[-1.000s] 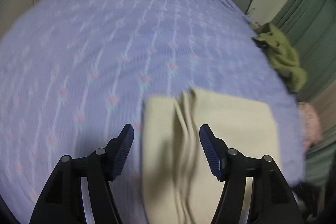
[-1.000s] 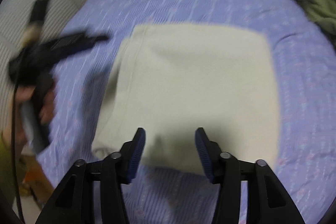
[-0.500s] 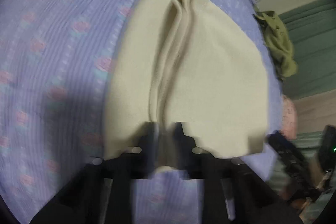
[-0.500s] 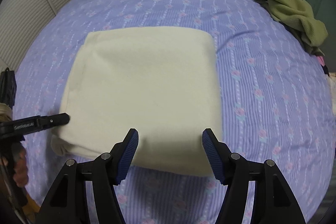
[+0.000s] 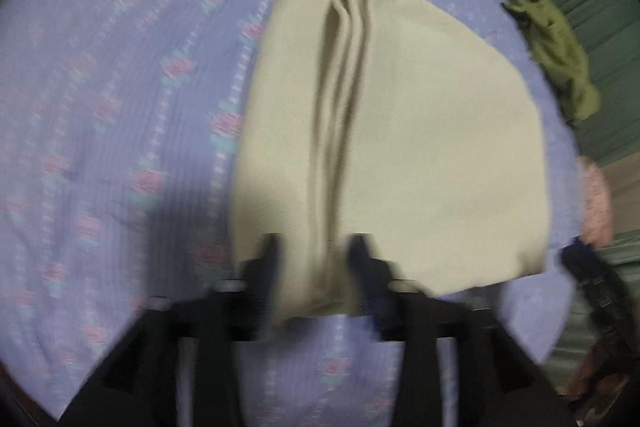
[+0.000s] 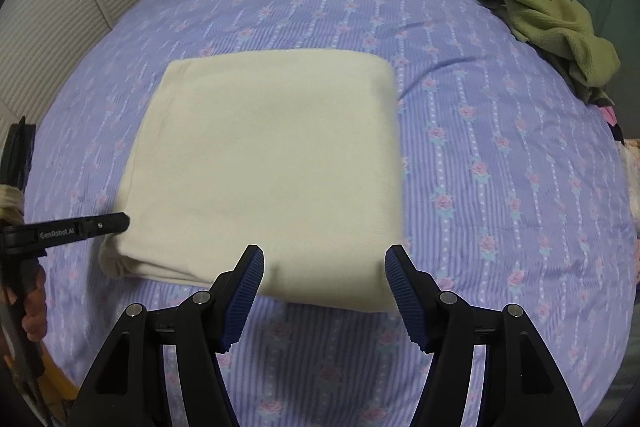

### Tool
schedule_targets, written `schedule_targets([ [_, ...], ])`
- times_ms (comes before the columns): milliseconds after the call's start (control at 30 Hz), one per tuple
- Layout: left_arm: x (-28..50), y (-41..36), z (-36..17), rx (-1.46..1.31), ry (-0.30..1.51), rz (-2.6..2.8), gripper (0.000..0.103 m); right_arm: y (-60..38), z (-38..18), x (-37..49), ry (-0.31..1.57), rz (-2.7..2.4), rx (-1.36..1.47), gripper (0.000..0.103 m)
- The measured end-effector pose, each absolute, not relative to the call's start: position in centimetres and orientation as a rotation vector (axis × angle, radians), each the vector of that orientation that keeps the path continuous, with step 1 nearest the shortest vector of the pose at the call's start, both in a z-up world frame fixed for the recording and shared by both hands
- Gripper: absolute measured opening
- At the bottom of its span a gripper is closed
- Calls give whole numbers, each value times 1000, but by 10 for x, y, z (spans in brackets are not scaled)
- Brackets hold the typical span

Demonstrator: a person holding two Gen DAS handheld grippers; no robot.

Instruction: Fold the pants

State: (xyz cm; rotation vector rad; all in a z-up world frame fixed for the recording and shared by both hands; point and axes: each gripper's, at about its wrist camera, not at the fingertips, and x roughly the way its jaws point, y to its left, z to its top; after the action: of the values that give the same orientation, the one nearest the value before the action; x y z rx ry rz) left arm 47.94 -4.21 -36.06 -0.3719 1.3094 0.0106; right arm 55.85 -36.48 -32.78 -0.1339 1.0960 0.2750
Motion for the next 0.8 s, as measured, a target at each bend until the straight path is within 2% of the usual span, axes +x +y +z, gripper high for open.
schedule_targets([
  [67,474,-44,-348,-319,1304,37,58,-371,-320,559,1069,253,-134,64],
  [100,472,-44,-341,-316,1294,40,65,-373,-316,559,1058,246,-136,64],
  [133,468,-43,-331,-319,1266,44,75,-375,-312,559,1042,241,-138,65],
  [233,465,-43,-309,-314,1169,56,96,-381,-298,560,977,212,-133,86],
  [267,467,-43,-305,-309,1140,60,98,-382,-295,561,954,202,-128,89],
  [400,491,-35,-325,-388,1112,25,101,-391,-303,582,921,149,-61,92],
  [467,506,-32,-344,-420,1163,16,100,-394,-318,599,949,126,-15,92],
  [600,527,-29,-353,-491,1155,-35,99,-393,-344,626,1010,171,71,92],
  [800,554,-31,-365,-381,1187,-57,99,-392,-372,648,1064,191,111,92],
])
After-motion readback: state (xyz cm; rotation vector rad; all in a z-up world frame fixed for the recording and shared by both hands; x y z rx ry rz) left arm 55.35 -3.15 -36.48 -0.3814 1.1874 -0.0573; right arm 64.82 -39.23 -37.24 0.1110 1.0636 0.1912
